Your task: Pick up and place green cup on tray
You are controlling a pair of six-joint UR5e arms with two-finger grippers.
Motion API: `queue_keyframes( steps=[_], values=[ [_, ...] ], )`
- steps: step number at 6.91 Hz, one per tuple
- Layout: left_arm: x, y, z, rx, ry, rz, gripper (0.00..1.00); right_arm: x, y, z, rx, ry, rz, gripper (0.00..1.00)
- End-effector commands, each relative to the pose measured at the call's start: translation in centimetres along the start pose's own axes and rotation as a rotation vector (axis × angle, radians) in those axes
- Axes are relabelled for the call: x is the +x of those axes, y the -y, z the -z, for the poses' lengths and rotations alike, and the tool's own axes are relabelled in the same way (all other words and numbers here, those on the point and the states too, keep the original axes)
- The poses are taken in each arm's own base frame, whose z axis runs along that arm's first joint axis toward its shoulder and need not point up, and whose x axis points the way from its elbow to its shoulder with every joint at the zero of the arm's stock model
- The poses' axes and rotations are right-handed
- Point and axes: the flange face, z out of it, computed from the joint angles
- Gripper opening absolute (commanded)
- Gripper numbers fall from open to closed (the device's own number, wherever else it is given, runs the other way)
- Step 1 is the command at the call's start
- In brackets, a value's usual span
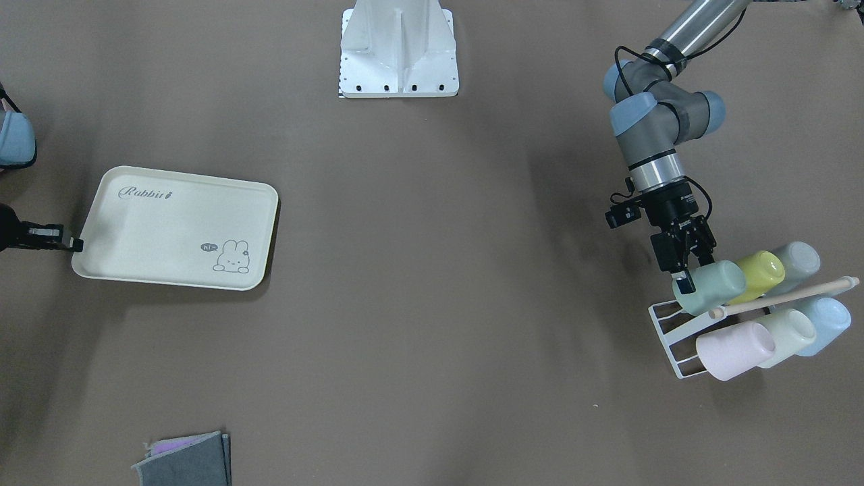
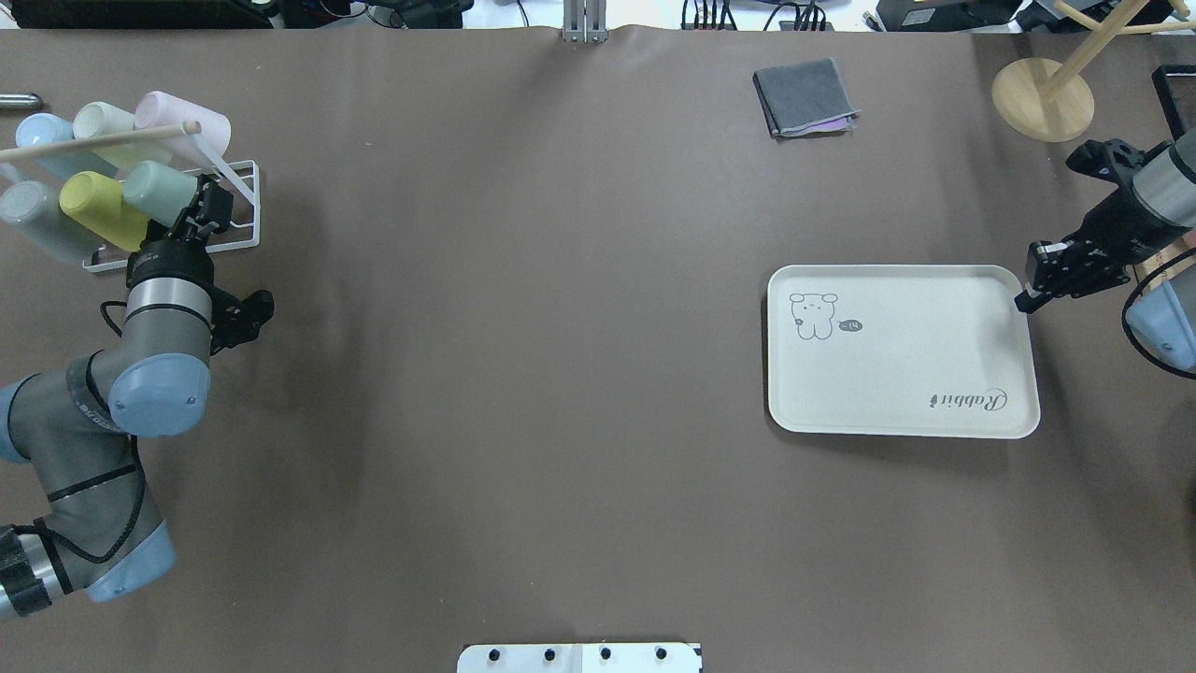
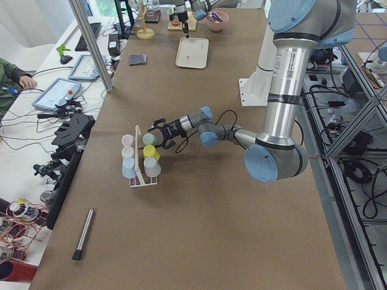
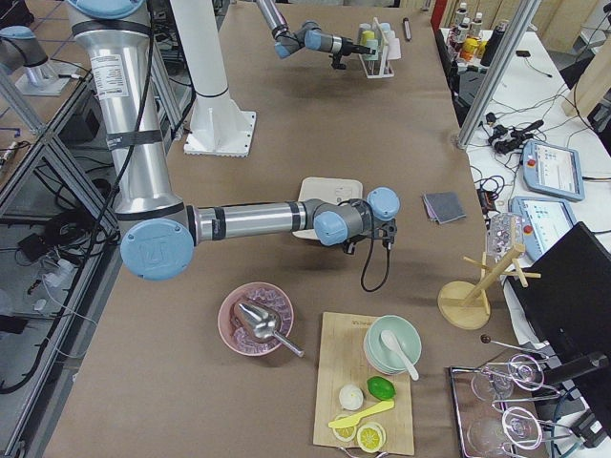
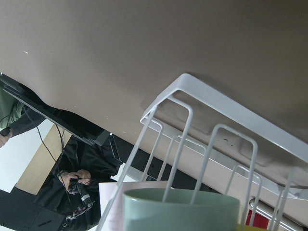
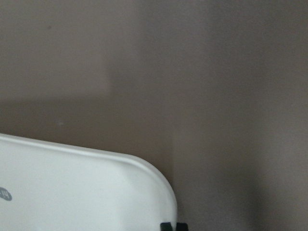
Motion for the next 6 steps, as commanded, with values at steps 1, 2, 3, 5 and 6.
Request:
queue_keyframes(
  steps=[1, 2, 3, 5, 6],
  values=[
    [0.2, -0.6, -0.7, -0.012, -0.002, 0.006, 0.99, -4.6, 1.9, 1.8, 0.020, 0.037, -0.027, 0.00],
    [0.8, -0.8, -1.4, -0.020, -0.004, 0.011, 0.99, -6.8, 2.7, 2.4, 0.029, 0.047, -0.026, 0.00],
    [1.7, -1.0, -2.3, -0.029, -0.004, 0.018, 0.99, -9.8, 3.3, 2.8, 0.034, 0.059, -0.042, 0.00],
    [1.2, 0.0, -3.1, -0.032, -0.009, 0.013, 0.99, -15.6, 5.0, 2.3, 0.023, 0.074, -0.033, 0.00],
    [0.7, 0.5, -3.4, -0.031, -0.009, 0.014, 0.99, -18.4, 5.0, 1.7, 0.003, 0.090, 0.001, 0.00]
  ],
)
